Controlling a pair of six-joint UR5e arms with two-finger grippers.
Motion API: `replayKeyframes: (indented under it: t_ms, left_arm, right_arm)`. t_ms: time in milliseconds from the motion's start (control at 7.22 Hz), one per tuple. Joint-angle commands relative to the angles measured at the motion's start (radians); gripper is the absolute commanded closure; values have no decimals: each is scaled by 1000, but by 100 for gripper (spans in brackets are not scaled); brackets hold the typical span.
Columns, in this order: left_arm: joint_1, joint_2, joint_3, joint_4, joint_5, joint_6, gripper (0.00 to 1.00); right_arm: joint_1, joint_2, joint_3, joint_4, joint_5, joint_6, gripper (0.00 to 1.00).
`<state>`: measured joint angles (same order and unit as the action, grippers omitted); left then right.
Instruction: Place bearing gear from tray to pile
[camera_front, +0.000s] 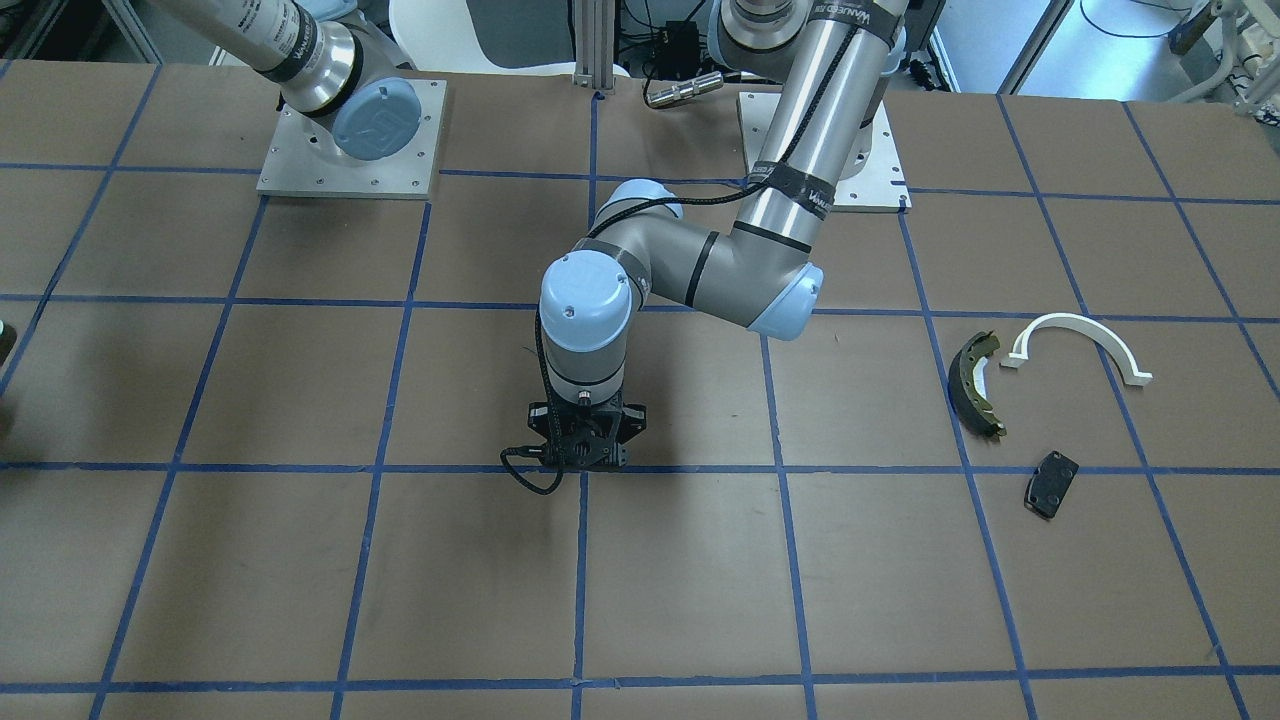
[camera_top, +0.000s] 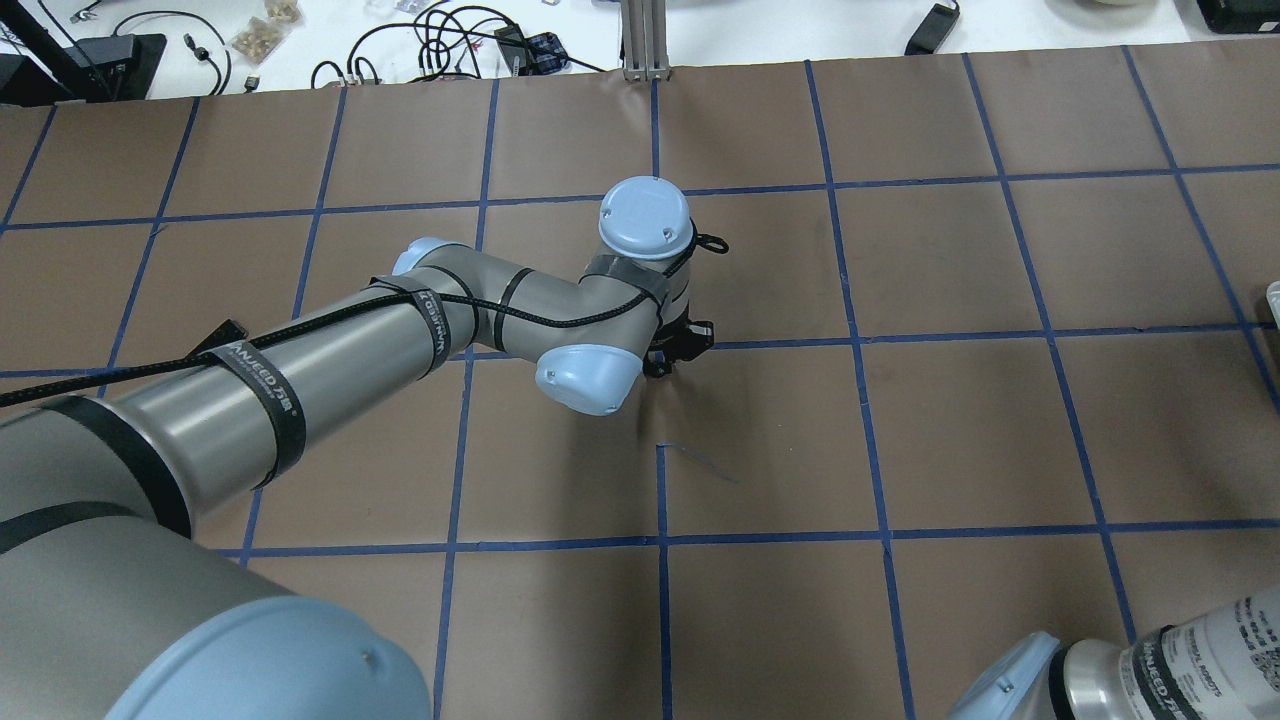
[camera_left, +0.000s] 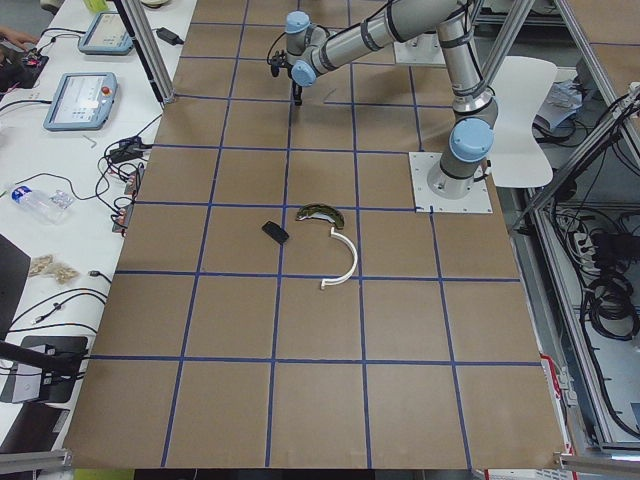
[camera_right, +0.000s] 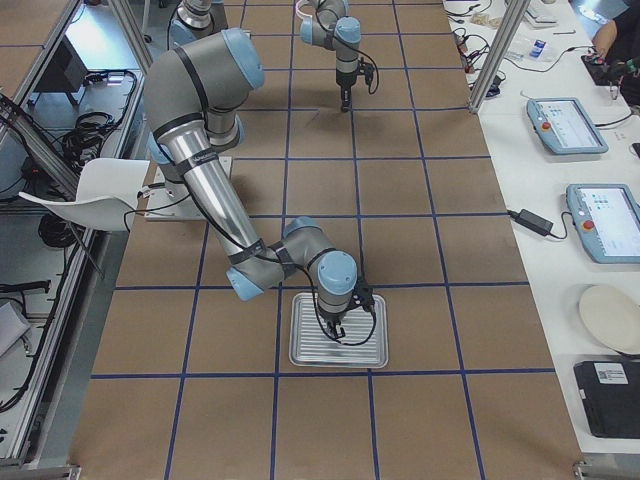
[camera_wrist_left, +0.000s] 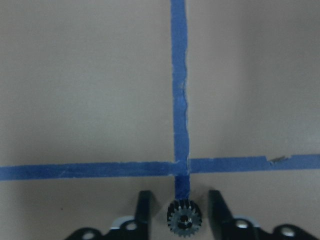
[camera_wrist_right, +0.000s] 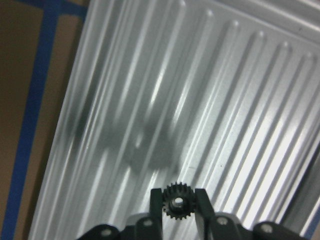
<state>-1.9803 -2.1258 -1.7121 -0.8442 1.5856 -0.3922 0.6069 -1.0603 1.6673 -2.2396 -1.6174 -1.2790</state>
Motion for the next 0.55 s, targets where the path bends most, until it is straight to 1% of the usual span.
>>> replayKeyframes:
  t_ms: [0,139,277,416]
  left_arm:
    - [35,58,-10,-21,5,6,98]
    - [79,111,-58,-80,16,91,98]
    - [180,172,-132,-75,7,228,100]
    - [293,202,-174,-69,11,340,100]
  right_arm:
    - [107,-169,6,219,-33,146,100]
    - [173,-225,31,309,-30,287,100]
    - [286,-313,87,339,-45,405,100]
    - [374,-423,168,383,-55,591,100]
